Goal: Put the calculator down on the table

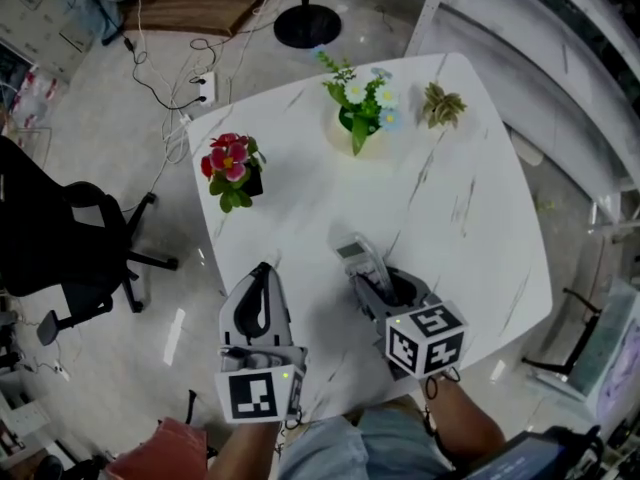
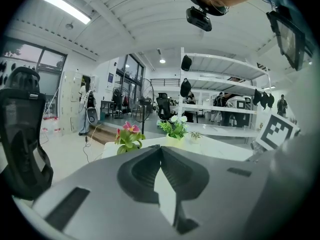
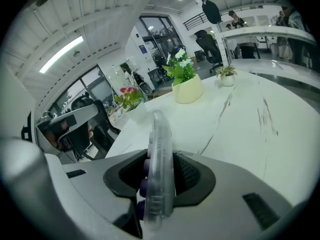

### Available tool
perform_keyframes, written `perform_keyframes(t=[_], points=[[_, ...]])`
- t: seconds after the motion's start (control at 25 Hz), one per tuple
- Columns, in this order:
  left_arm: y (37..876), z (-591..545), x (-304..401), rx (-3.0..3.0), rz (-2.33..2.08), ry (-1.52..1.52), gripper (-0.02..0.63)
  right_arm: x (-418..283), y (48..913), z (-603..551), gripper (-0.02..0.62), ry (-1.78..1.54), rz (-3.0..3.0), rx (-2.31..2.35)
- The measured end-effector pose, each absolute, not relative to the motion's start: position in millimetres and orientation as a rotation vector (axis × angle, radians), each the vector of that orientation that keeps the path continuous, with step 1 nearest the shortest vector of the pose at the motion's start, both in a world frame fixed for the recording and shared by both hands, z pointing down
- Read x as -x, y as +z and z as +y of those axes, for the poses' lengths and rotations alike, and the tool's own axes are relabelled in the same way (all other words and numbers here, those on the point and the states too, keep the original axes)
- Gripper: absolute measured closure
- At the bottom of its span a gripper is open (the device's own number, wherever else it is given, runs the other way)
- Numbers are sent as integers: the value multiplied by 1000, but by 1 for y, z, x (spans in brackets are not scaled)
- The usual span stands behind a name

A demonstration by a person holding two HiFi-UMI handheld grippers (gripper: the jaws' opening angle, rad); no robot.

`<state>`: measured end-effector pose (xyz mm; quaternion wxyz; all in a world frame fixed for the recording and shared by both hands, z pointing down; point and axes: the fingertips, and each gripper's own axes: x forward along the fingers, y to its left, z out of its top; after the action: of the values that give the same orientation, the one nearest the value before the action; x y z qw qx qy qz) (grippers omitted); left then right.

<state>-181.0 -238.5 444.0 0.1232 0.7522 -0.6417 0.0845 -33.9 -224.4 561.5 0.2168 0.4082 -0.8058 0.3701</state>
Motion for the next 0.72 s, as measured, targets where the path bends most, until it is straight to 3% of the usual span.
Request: perform_keyframes(t=[0.72], points=[[457, -252, 183, -2175, -1861, 272, 598, 29, 567, -237, 426, 1058, -2241, -1150]])
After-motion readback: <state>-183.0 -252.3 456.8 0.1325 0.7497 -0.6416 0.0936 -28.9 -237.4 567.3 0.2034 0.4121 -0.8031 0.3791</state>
